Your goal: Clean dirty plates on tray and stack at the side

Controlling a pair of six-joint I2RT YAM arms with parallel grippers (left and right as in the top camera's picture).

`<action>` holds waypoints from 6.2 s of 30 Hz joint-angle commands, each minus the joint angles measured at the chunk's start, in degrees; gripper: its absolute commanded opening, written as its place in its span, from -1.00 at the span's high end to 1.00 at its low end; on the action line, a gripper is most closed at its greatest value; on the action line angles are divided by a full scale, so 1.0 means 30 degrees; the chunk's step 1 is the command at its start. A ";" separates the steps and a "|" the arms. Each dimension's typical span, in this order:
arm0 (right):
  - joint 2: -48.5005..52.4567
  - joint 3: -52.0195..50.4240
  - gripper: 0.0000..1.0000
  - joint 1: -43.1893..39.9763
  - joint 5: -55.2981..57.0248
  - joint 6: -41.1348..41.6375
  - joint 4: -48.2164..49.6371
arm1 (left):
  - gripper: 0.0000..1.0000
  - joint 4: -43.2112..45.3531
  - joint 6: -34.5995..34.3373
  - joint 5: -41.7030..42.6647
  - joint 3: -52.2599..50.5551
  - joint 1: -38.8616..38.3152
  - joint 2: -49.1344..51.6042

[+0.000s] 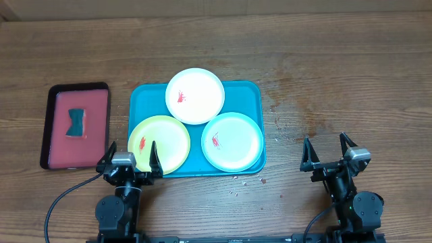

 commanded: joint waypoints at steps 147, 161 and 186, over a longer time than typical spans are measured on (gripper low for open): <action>-0.0189 -0.0204 -1.00 -0.0102 0.0182 0.0080 0.0095 | 0.92 -1.3304 0.8641 0.0248 2.6075 1.0214 3.9663; -0.0189 -0.0204 -1.00 -0.0102 0.0182 0.0080 0.0095 | -0.13 -1.4076 0.7599 -0.0699 2.6075 1.0214 3.9663; -0.0189 -0.0204 -1.00 -0.0102 0.0182 0.0080 0.0095 | 0.92 -0.9989 0.7257 -0.0153 2.6075 1.0214 3.9663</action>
